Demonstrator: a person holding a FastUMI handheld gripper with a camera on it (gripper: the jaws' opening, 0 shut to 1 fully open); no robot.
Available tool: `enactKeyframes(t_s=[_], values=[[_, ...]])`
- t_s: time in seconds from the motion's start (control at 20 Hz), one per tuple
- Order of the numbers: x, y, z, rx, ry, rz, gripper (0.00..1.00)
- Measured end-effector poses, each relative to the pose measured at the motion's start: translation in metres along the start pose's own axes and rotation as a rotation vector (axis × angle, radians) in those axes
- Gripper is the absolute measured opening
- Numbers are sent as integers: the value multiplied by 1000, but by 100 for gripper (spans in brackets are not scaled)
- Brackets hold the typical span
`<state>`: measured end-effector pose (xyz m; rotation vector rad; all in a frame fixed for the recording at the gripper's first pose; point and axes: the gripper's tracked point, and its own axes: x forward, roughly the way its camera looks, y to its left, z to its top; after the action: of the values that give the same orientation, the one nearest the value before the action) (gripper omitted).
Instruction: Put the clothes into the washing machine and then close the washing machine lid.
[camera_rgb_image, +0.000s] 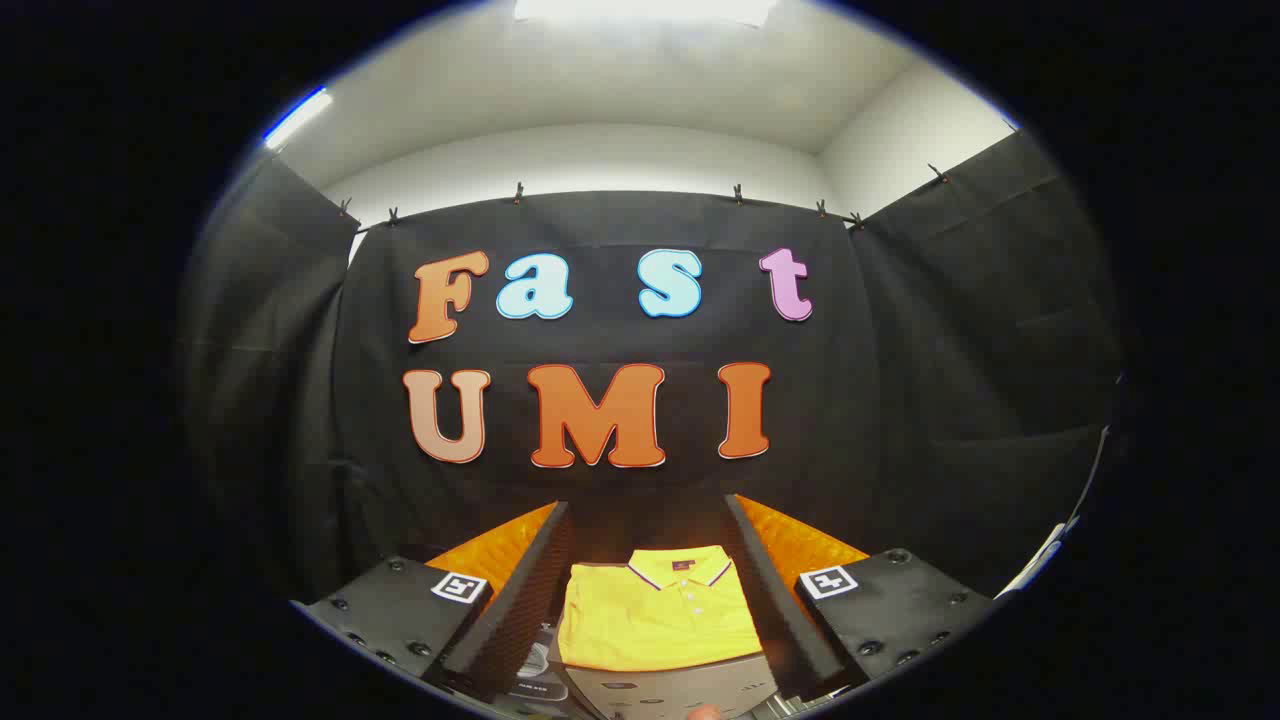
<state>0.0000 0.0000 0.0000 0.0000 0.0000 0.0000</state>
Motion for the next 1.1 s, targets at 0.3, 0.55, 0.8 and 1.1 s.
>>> enactKeyframes(t_s=[0.3, 0.55, 0.8, 1.1], values=[[5, 4, -2, -8, 13, 5, 98], [6, 9, -1, -10, 11, 13, 98], [7, 8, 1, -10, 11, 5, 98], [6, 6, 3, -20, 12, -3, 98]])
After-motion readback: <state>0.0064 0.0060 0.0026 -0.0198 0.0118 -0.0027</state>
